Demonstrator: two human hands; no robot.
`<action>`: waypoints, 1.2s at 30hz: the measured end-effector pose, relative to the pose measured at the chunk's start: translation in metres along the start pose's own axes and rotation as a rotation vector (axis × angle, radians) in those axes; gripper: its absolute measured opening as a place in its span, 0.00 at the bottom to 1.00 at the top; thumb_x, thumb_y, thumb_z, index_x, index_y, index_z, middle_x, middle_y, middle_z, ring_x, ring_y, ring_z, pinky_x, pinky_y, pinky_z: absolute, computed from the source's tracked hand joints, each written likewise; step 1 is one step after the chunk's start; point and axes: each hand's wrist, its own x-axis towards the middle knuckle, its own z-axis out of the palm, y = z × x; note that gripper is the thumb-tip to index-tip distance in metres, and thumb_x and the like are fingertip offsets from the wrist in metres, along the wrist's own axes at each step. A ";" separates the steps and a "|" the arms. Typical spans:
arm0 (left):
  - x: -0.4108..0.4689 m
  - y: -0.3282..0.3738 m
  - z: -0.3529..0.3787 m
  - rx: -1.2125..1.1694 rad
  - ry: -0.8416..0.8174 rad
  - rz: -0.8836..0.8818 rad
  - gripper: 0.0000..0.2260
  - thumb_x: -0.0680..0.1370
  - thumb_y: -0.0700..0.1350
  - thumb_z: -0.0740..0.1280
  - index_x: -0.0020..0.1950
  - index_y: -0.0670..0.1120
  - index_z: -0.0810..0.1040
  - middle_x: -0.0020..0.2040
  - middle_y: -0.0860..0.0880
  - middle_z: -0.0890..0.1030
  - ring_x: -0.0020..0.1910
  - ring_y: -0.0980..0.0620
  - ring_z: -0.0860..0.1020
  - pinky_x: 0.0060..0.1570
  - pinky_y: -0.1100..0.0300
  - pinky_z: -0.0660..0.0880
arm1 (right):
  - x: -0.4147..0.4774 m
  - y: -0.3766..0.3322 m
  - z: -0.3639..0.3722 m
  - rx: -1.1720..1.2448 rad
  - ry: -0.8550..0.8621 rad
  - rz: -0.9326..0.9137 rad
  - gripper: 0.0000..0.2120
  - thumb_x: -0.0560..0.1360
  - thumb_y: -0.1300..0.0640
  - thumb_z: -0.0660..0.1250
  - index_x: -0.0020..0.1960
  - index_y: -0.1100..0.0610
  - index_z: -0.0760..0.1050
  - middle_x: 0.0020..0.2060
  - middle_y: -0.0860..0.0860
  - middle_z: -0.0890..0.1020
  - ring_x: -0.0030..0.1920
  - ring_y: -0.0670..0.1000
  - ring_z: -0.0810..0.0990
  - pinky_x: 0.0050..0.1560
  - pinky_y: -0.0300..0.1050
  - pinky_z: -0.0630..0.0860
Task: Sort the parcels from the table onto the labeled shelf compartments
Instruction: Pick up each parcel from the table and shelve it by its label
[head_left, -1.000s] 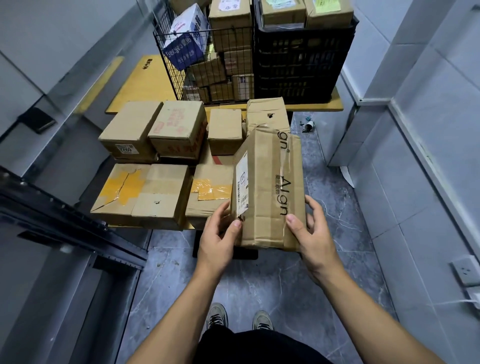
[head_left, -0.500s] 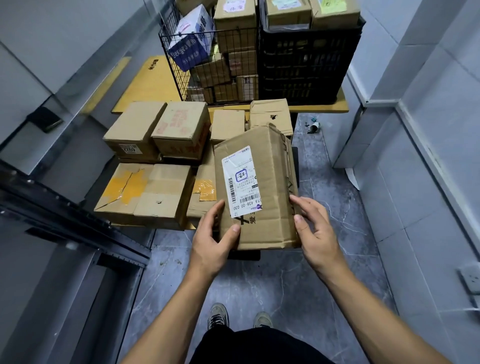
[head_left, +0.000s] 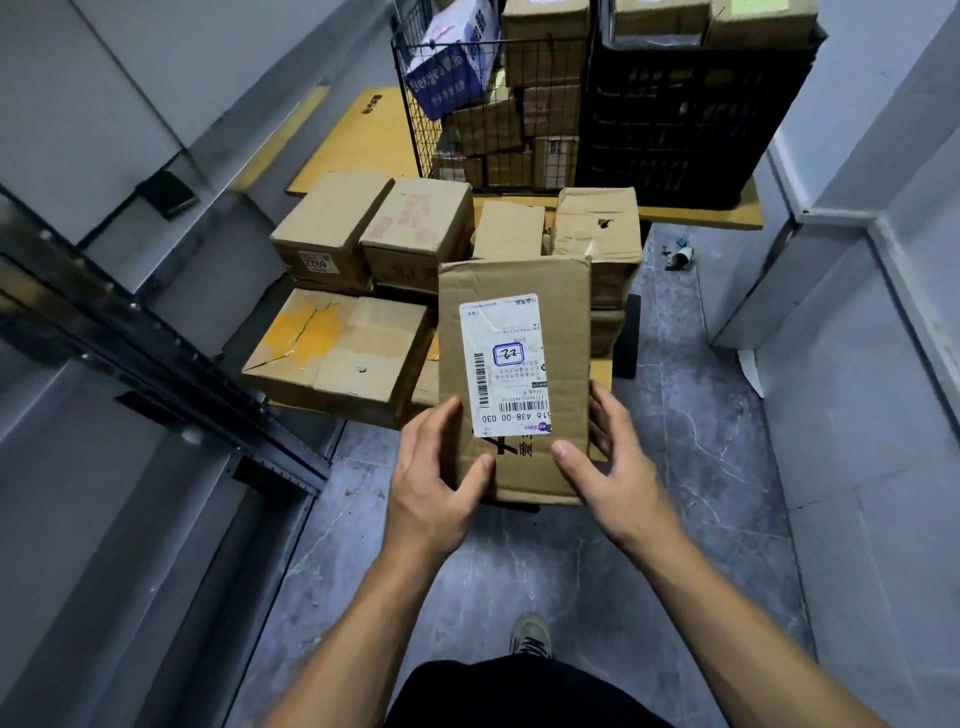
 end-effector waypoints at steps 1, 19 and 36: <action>-0.003 0.000 -0.002 0.018 0.020 -0.002 0.29 0.75 0.51 0.72 0.74 0.55 0.65 0.68 0.54 0.69 0.65 0.61 0.68 0.64 0.56 0.72 | 0.000 -0.002 0.005 0.010 -0.015 -0.002 0.33 0.71 0.36 0.68 0.72 0.26 0.57 0.68 0.35 0.74 0.69 0.42 0.74 0.71 0.56 0.71; -0.125 -0.024 -0.113 0.047 0.265 -0.067 0.26 0.75 0.49 0.68 0.73 0.50 0.69 0.68 0.52 0.70 0.67 0.59 0.68 0.69 0.61 0.65 | -0.087 -0.060 0.108 0.114 -0.154 -0.053 0.35 0.73 0.51 0.76 0.72 0.34 0.60 0.62 0.41 0.78 0.60 0.36 0.78 0.67 0.50 0.74; -0.219 -0.006 -0.216 0.453 0.429 -0.296 0.24 0.76 0.56 0.61 0.70 0.48 0.72 0.66 0.50 0.72 0.65 0.50 0.70 0.65 0.60 0.64 | -0.113 -0.103 0.153 0.320 -0.507 -0.127 0.32 0.77 0.59 0.73 0.72 0.41 0.61 0.63 0.50 0.79 0.63 0.48 0.79 0.68 0.57 0.75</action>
